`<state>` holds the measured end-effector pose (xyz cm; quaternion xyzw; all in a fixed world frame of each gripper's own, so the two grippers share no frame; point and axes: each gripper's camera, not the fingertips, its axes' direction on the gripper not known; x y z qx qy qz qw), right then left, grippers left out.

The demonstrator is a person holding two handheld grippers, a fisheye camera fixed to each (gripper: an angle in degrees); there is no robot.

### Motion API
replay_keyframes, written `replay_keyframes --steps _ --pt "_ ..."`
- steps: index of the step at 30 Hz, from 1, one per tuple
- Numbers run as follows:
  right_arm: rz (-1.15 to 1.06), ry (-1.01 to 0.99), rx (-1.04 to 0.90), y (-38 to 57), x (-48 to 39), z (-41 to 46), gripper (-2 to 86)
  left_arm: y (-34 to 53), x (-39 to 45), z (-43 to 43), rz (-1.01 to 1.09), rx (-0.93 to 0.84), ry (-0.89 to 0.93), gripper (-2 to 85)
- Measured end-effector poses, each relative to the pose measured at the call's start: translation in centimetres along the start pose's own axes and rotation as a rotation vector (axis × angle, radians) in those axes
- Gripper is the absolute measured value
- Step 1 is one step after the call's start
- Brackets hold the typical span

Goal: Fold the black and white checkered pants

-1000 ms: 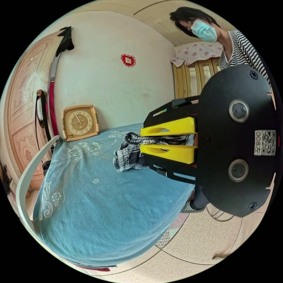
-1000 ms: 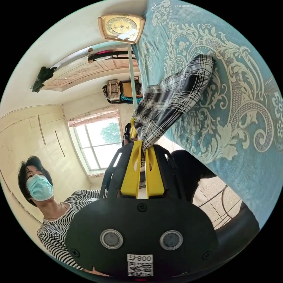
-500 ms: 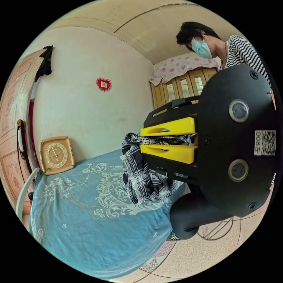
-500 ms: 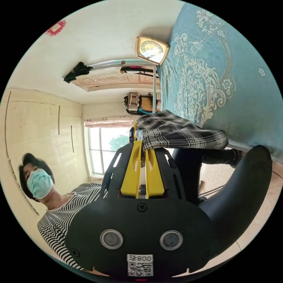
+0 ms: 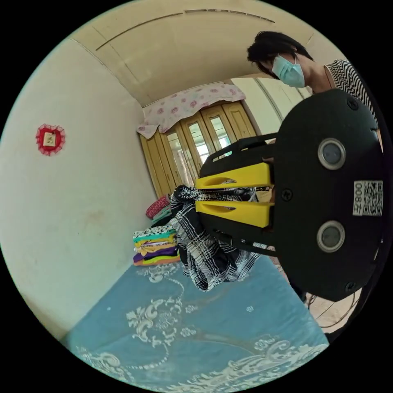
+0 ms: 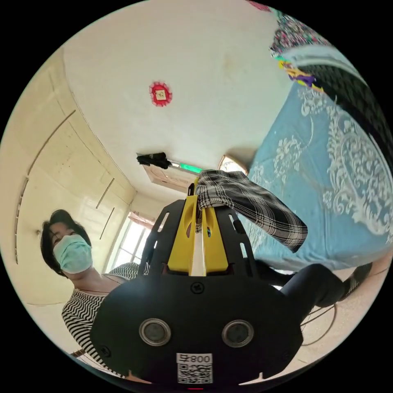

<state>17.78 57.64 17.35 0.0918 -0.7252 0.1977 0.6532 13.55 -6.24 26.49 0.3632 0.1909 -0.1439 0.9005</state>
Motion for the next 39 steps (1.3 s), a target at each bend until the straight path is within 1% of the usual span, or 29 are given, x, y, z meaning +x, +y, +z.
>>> replay_keyframes --steps 1,2,4,5,7,9,12,14,15,16,18,20,21,23,26,29,32,35,39 --pt "-0.059 0.021 0.044 -1.4 -2.1 -2.9 0.1 -2.3 0.7 4.5 0.039 -0.032 0.047 4.7" --pt "-0.125 0.047 0.088 -2.8 -4.5 -5.8 0.1 -3.4 1.1 6.7 0.056 -0.046 0.072 4.7" --pt "-0.228 0.107 0.163 -4.6 -8.4 -10.2 0.1 -7.3 2.4 15.4 0.121 -0.101 0.149 4.7" --pt "-0.291 0.151 0.205 -5.6 -10.9 -13.0 0.1 -8.2 2.7 17.6 0.134 -0.115 0.165 4.7" --pt "-0.361 0.217 0.284 -6.5 -14.2 -16.9 0.1 -10.8 3.3 25.6 0.197 -0.173 0.204 4.8" --pt "-0.422 0.298 0.326 -6.9 -16.7 -20.2 0.1 -12.3 2.5 31.2 0.216 -0.213 0.207 4.9" --pt "-0.421 0.403 0.371 -6.7 -17.7 -24.6 0.1 -13.6 -1.3 39.5 0.186 -0.286 0.159 5.1" --pt "-0.33 0.457 0.38 -5.9 -15.1 -27.4 0.2 -13.7 -5.0 44.0 0.128 -0.357 0.097 5.3" --pt "-0.299 0.47 0.38 -5.6 -14.1 -28.0 0.2 -13.5 -7.8 46.8 0.075 -0.415 0.026 5.4" --pt "-0.217 0.492 0.382 -5.1 -11.7 -29.1 0.2 -13.2 -10.6 49.2 0.021 -0.48 -0.062 5.6" --pt "-0.087 0.505 0.391 -4.0 -7.8 -30.6 0.3 -12.8 -13.7 51.8 -0.005 -0.531 -0.127 5.7" --pt "0.063 0.484 0.368 -2.5 -3.2 -31.7 0.4 -12.9 -15.9 53.2 -0.044 -0.491 -0.06 5.7" --pt "0.08 0.462 0.364 -2.1 -2.4 -31.9 0.5 -13.1 -16.8 54.3 -0.058 -0.488 -0.032 5.8" --pt "0.091 0.369 0.383 -0.8 -0.7 -32.8 0.7 -13.6 -17.5 56.0 -0.018 -0.515 -0.06 6.0" --pt "0.083 0.325 0.423 0.3 -0.3 -34.1 1.0 -14.2 -18.3 58.7 0.028 -0.531 -0.075 6.8" --pt "0.076 0.271 0.476 1.6 -0.4 -35.5 1.3 -14.6 -19.4 60.4 0.032 -0.485 -0.084 7.4" --pt "0.093 0.206 0.529 3.3 -0.3 -36.6 1.7 -14.8 -20.0 61.2 0.055 -0.391 -0.112 7.1" --pt "0.131 0.16 0.58 5.5 -0.3 -37.5 1.8 -14.8 -19.4 62.4 0.152 -0.336 -0.149 5.6" --pt "0.152 0.147 0.676 8.2 -1.3 -38.5 1.1 -14.2 -18.1 66.1 0.3 -0.381 -0.157 2.7"
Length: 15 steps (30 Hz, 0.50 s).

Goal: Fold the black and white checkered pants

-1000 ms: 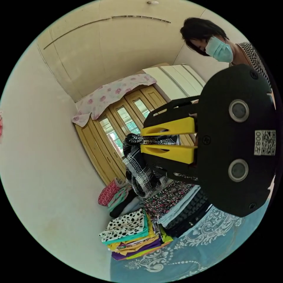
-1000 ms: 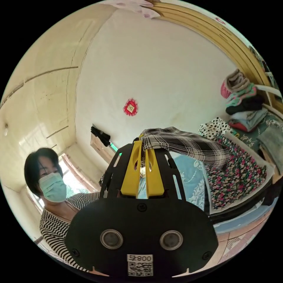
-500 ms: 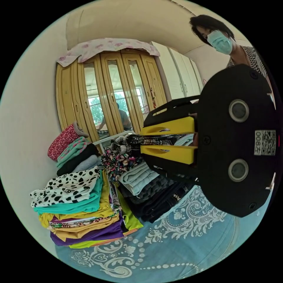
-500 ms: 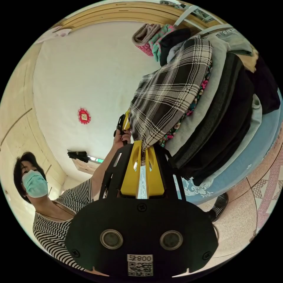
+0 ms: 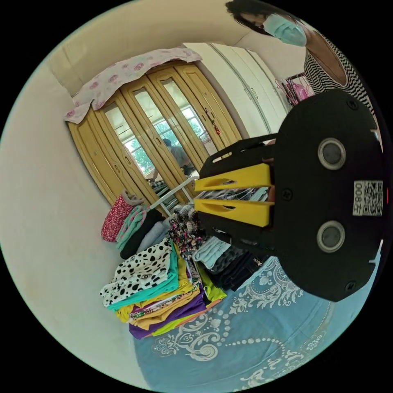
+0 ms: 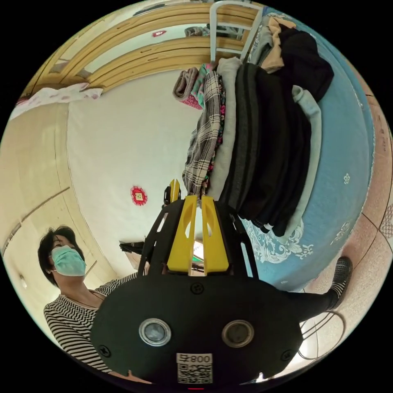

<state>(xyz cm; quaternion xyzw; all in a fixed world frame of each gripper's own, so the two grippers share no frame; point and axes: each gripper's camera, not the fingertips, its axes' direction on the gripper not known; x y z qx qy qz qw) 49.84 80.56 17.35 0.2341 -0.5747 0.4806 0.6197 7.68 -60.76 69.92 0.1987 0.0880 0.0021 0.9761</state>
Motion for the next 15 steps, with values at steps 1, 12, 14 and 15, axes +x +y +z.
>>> replay_keyframes --steps 1,12,14,15 --pt "-0.03 0.006 0.017 0.3 -0.8 -0.5 0.7 -0.4 0.3 1.3 0.043 -0.029 -0.033 2.0" --pt "-0.543 0.626 -0.123 0.3 -11.8 7.1 0.1 -1.6 -5.0 10.7 0.018 -0.169 -0.345 0.1" --pt "-0.598 0.751 -0.166 1.0 -12.2 9.5 0.1 -1.6 -5.7 11.5 0.034 -0.18 -0.374 0.1" --pt "-0.609 0.76 -0.167 1.3 -12.3 9.9 0.1 -1.5 -5.9 12.0 0.058 -0.187 -0.399 0.1"
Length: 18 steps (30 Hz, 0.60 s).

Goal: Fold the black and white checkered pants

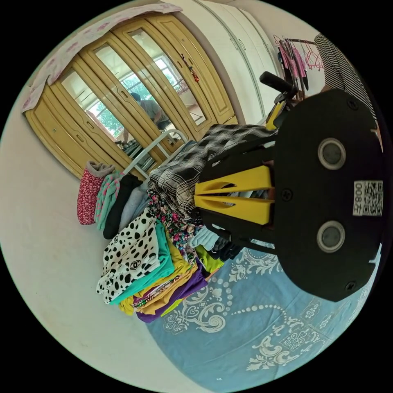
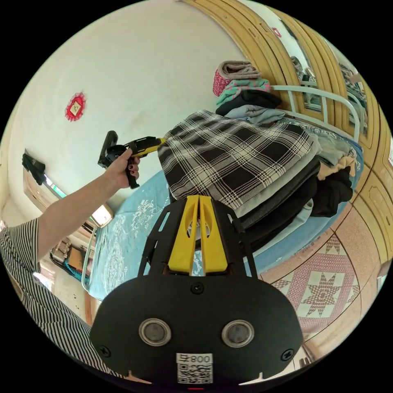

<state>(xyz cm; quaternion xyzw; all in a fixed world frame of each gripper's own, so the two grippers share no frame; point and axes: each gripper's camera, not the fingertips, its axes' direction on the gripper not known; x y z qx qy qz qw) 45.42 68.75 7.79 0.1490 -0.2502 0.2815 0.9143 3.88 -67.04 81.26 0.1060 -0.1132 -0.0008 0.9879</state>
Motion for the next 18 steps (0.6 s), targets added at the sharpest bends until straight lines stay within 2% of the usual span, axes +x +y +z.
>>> replay_keyframes --steps 5,9,13,15,18 --pt "-0.089 0.092 0.078 0.7 -3.4 0.3 0.0 0.2 -0.4 1.9 0.059 0.002 -0.039 0.1" --pt "-0.136 0.151 0.094 0.6 -5.6 0.1 0.0 1.4 -1.6 1.6 -0.023 0.102 0.089 0.1" --pt "-0.17 0.172 0.107 0.0 -7.5 -0.3 0.1 5.3 -2.1 -0.1 0.075 0.247 0.186 0.1" --pt "-0.185 0.174 0.116 -0.4 -8.2 -0.4 0.1 7.5 -2.7 0.0 0.123 0.237 0.153 0.1" --pt "-0.228 0.193 0.126 -1.1 -9.7 -0.6 0.1 11.4 -4.5 2.2 0.195 0.12 0.005 0.1"
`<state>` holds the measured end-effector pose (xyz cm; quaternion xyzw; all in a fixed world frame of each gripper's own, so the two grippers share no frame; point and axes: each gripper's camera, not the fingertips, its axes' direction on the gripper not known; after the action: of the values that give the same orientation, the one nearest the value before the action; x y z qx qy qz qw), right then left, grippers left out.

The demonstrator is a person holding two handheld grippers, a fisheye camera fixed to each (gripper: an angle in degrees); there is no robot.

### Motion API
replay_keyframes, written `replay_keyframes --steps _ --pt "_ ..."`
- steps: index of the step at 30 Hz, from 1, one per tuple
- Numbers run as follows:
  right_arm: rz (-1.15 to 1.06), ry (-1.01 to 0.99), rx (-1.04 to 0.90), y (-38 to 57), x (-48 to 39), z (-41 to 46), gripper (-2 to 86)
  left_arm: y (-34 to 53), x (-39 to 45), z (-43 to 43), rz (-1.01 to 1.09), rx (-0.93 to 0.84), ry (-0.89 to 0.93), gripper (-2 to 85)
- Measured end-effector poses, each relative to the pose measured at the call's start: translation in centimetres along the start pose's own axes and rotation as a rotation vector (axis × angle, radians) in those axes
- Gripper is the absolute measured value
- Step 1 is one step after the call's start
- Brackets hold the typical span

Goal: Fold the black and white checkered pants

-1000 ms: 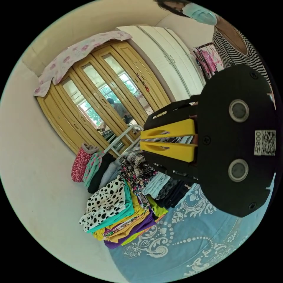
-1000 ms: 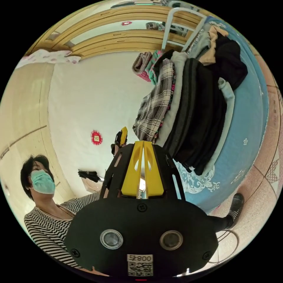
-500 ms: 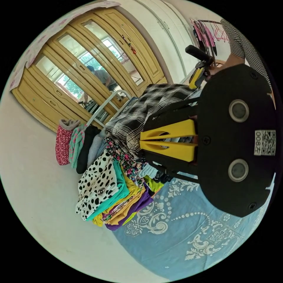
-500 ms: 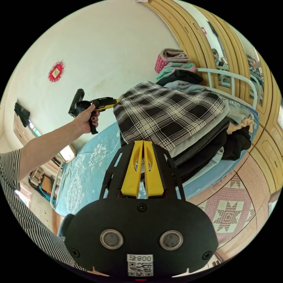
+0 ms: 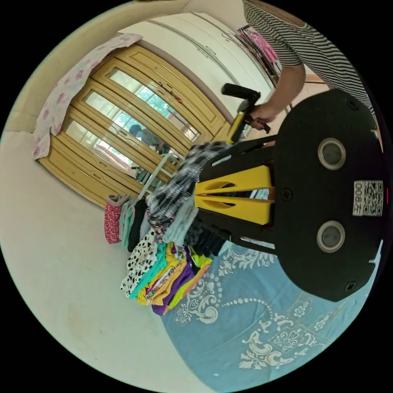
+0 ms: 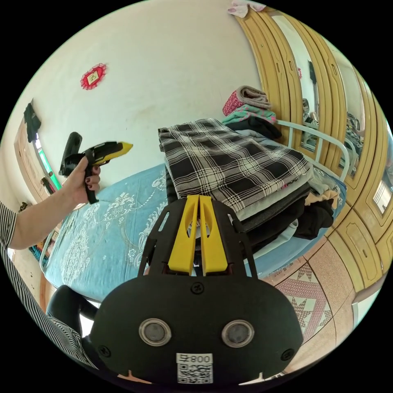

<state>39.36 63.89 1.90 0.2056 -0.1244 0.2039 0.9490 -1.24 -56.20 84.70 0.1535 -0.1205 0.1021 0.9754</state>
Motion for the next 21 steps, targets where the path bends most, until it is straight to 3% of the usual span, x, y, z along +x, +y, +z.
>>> replay_keyframes --steps 7,11,16,21 --pt "-0.09 0.087 -0.013 -3.6 -2.8 -0.5 0.2 9.2 -4.1 9.8 0.122 -0.579 -0.265 0.1" --pt "-0.033 0.131 -0.04 -6.5 -4.0 -0.5 0.3 10.4 -4.4 10.8 0.208 -0.552 -0.282 0.1" --pt "0.104 0.113 -0.065 -10.2 -4.1 -0.7 0.6 10.0 -7.2 12.2 0.094 -0.624 -0.152 0.1" --pt "0.198 0.03 -0.186 -15.2 -3.2 -2.7 1.5 9.5 -8.4 13.6 -0.01 -0.718 -0.146 0.1"
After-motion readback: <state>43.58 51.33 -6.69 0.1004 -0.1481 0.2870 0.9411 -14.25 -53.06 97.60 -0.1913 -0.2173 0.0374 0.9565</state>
